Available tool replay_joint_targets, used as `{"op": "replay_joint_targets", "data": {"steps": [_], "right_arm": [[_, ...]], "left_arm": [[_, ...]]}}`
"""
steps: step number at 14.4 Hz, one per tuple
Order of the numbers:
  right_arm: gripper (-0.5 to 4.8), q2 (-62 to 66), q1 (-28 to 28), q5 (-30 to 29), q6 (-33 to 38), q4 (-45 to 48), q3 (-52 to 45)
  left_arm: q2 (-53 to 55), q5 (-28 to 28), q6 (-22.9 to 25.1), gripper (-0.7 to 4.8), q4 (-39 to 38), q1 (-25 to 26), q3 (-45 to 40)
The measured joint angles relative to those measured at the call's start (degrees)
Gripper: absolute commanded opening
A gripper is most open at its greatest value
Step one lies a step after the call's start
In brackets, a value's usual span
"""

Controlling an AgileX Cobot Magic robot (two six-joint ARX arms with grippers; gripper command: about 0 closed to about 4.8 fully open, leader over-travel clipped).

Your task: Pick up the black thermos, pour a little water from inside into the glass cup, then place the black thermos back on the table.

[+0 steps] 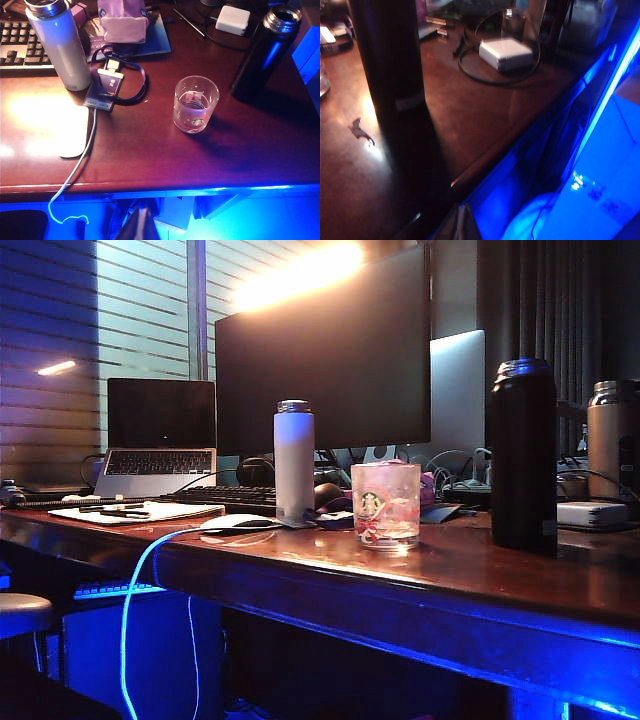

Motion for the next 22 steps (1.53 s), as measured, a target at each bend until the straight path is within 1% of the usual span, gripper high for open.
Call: {"op": "replay_joint_targets", "data": {"steps": [11, 13, 15, 17, 18, 19, 21, 22], "right_arm": [[-0.05, 0.0, 0.0, 0.0, 0.0, -0.3, 0.0], [-0.05, 0.0, 0.0, 0.0, 0.0, -0.3, 0.0], [-0.05, 0.0, 0.0, 0.0, 0.0, -0.3, 0.0], [-0.05, 0.0, 0.0, 0.0, 0.0, -0.3, 0.0], [-0.05, 0.0, 0.0, -0.1, 0.0, -0.3, 0.0], [-0.05, 0.0, 0.0, 0.0, 0.0, -0.3, 0.0], [-0.05, 0.0, 0.0, -0.1, 0.0, -0.3, 0.0], [-0.05, 0.0, 0.0, -0.1, 0.0, -0.3, 0.0]], "left_arm": [[0.0, 0.0, 0.0, -0.04, 0.0, 0.0, 0.0], [0.0, -3.4, 1.3, -0.04, 1.5, 0.0, 0.0], [-0.8, -6.4, 1.3, -0.04, 2.6, 0.3, -0.1], [-6.8, -6.7, -1.8, -0.04, 12.3, 3.9, -6.5], [-9.9, -6.6, -3.7, -0.04, 16.9, 5.4, -10.6], [-13.8, -6.5, -5.6, -0.04, 21.5, 7.8, -16.4], [-20.9, -6.9, -8.7, -0.04, 26.8, 11.6, -26.3], [-25.0, -6.8, -9.5, -0.04, 28.0, 13.1, -31.2]]}}
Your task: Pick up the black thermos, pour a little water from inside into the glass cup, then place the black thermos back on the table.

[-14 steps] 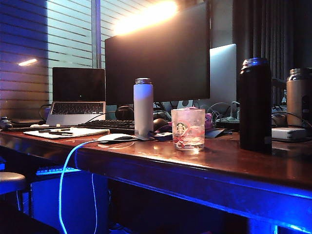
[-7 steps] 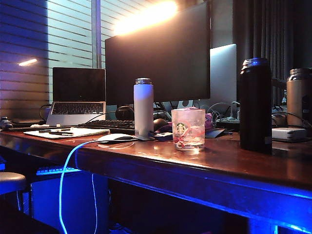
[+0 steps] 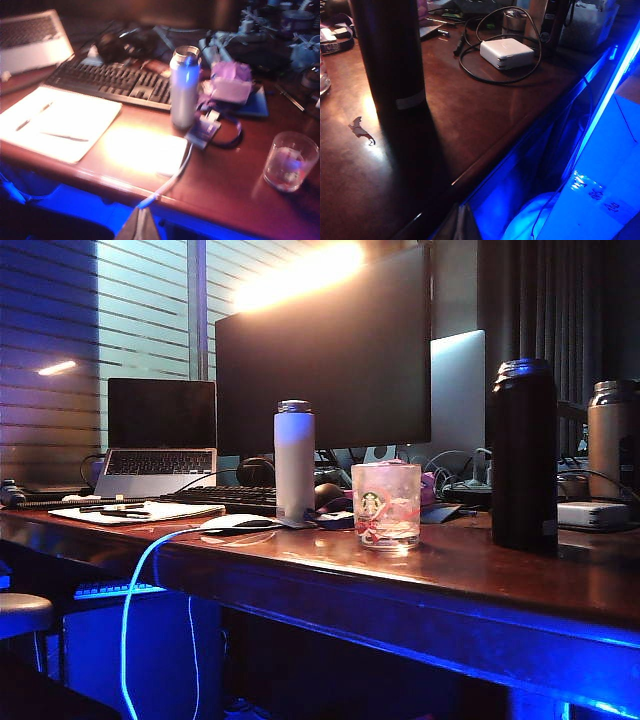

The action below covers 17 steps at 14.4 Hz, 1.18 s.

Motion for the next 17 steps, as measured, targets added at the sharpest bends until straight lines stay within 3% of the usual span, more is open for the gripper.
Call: {"op": "replay_joint_targets", "data": {"steps": [1, 3, 5, 8, 12, 17], "right_arm": [[-0.05, 0.0, 0.0, 0.0, 0.0, 0.0, 0.0], [-0.05, 0.0, 0.0, 0.0, 0.0, 0.0, 0.0], [-0.05, 0.0, 0.0, 0.0, 0.0, 0.0, 0.0], [-0.05, 0.0, 0.0, 0.0, 0.0, 0.0, 0.0], [-0.05, 0.0, 0.0, 0.0, 0.0, 0.0, 0.0], [-0.05, 0.0, 0.0, 0.0, 0.0, 0.0, 0.0]], "left_arm": [[-7.0, 0.0, -0.4, -0.04, 5.7, 3.2, -9.0], [-17.5, -2.0, -1.4, -0.04, 11.4, 4.5, -21.6], [-26.7, -7.7, -1.7, -0.04, 12.8, 4.9, -30.9], [-40.8, -10.8, -2.1, -0.04, 12.7, 4.9, -43.3], [-51.8, -12.5, -5.9, -0.04, 10.6, 4.8, -53.7], [-52.5, -13.8, -10.4, -0.04, 9.9, 4.8, -58.3]]}}
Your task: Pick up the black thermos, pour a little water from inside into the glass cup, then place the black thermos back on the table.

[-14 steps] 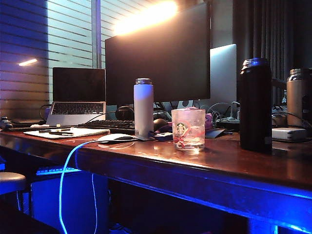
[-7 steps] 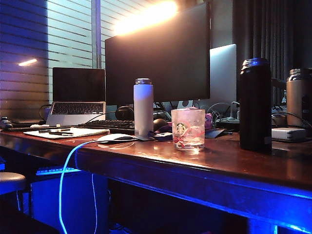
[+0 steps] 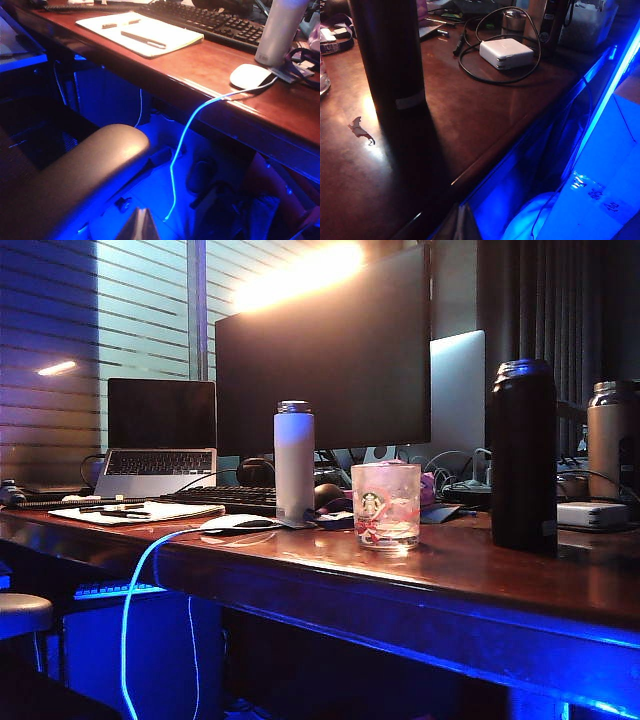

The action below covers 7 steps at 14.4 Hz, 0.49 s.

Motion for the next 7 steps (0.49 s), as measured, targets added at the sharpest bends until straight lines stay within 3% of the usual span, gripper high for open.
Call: {"op": "replay_joint_targets", "data": {"steps": [7], "right_arm": [[-0.05, 0.0, 0.0, 0.0, 0.0, 0.0, 0.0]], "left_arm": [[0.0, -2.0, -0.1, -0.03, -0.2, 0.0, 0.0]]}}
